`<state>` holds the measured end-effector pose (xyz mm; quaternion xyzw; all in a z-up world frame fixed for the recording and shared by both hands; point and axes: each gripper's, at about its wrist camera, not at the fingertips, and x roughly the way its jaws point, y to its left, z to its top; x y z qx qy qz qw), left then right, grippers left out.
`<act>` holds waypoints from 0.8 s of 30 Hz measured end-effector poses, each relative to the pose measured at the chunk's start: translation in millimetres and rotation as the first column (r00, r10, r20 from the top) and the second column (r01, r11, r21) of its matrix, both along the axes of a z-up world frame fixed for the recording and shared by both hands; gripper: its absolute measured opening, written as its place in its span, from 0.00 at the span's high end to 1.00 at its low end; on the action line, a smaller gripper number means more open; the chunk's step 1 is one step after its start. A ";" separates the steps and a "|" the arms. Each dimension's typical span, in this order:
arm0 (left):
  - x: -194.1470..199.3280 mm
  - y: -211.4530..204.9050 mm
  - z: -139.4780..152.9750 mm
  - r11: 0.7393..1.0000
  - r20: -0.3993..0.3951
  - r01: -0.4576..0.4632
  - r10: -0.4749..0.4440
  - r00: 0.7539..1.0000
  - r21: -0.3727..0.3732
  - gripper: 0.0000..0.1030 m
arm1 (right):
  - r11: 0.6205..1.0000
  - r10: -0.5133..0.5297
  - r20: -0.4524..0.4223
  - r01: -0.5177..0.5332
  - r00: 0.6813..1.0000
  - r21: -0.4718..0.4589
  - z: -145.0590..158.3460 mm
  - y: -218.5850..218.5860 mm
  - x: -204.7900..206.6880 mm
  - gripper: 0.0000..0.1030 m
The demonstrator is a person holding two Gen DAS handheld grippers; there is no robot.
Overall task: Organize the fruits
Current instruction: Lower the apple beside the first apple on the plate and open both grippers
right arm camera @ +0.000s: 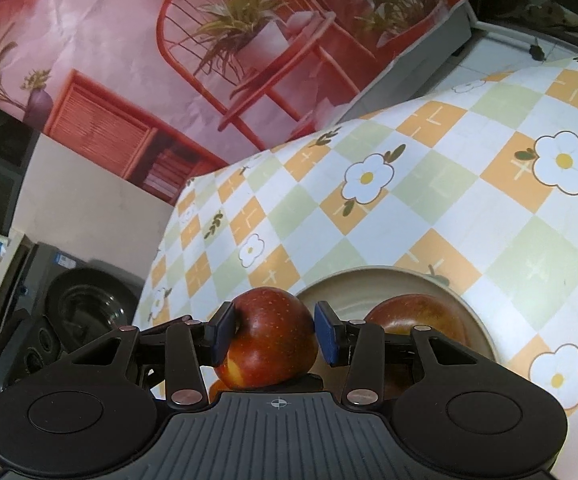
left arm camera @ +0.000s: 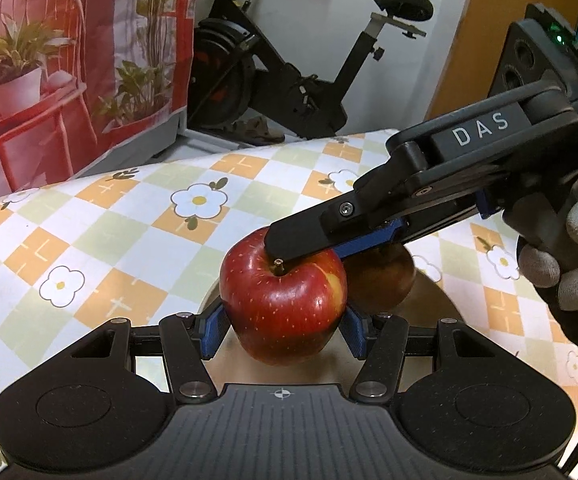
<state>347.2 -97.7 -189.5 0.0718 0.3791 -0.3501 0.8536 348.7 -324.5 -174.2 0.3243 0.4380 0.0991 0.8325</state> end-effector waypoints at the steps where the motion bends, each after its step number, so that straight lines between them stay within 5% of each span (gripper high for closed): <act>1: 1.0 0.0 -0.8 1.000 -0.005 -0.001 0.001 1.000 0.001 0.41 | 1.000 0.000 -0.003 0.000 1.000 -0.001 -1.3 -0.1 0.9 0.62; 24: 8.8 3.8 -8.0 0.998 -0.056 -0.043 0.045 0.997 0.037 0.41 | 0.993 0.013 -0.037 -0.017 0.999 -0.117 -1.2 18.5 11.4 0.63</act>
